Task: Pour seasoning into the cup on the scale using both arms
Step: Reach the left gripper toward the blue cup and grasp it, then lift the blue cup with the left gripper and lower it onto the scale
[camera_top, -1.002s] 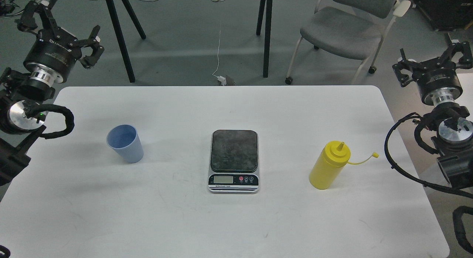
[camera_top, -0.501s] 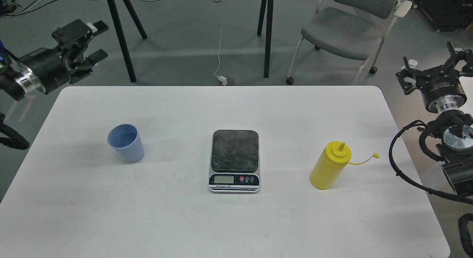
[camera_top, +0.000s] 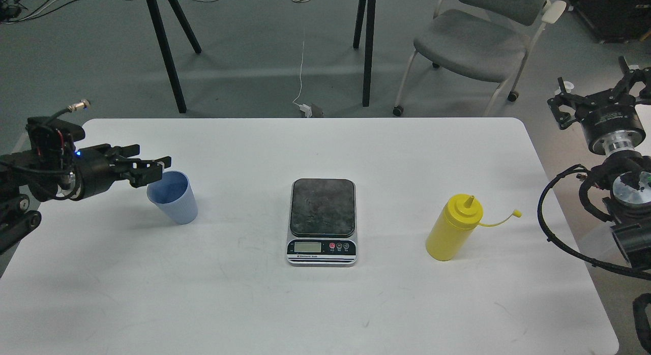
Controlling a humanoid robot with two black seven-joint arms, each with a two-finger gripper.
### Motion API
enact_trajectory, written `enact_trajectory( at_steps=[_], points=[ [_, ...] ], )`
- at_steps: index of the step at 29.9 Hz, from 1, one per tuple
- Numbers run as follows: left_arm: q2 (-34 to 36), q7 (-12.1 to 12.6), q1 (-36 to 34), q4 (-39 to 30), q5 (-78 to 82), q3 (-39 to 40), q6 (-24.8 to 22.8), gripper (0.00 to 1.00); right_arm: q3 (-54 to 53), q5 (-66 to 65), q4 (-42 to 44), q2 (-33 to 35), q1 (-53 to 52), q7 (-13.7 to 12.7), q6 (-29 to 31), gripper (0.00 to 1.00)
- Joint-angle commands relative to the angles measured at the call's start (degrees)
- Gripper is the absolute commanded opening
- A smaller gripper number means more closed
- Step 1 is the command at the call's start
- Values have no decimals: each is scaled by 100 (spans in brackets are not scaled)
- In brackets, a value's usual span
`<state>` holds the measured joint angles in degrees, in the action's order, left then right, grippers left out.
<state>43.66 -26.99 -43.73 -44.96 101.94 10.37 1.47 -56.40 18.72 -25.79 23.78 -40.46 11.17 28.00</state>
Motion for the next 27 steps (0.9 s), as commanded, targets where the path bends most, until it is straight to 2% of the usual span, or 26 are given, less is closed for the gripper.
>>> enact_trajectory(
  at_steps=[1,4,5,7,8,13,20,25,27],
  points=[
    [-305,-8,23,408,-34,-368,204,77,-20,0,4,47,3,8,0,100],
    [-437,-26,40,619,-43,-386,248,67,-29,0,4,74,3,26,0,100],
    [-463,-43,40,655,-52,-386,248,60,-29,0,4,74,3,35,0,100],
    [-464,-61,31,664,-69,-378,231,38,-29,0,4,74,3,44,0,100],
    [-464,-61,31,664,-78,-386,213,32,-29,0,4,74,3,44,0,100],
    [-464,-78,-12,664,-131,-386,187,11,-20,0,13,74,11,44,0,100],
    [-464,-101,-144,524,-131,-351,91,3,-20,0,22,82,20,44,0,100],
    [-358,-101,-855,-214,-701,-351,-814,2,-29,0,4,188,55,44,0,100],
    [-384,-101,-1223,-329,-738,-369,-999,2,-29,0,4,249,55,44,0,100]
  ],
)
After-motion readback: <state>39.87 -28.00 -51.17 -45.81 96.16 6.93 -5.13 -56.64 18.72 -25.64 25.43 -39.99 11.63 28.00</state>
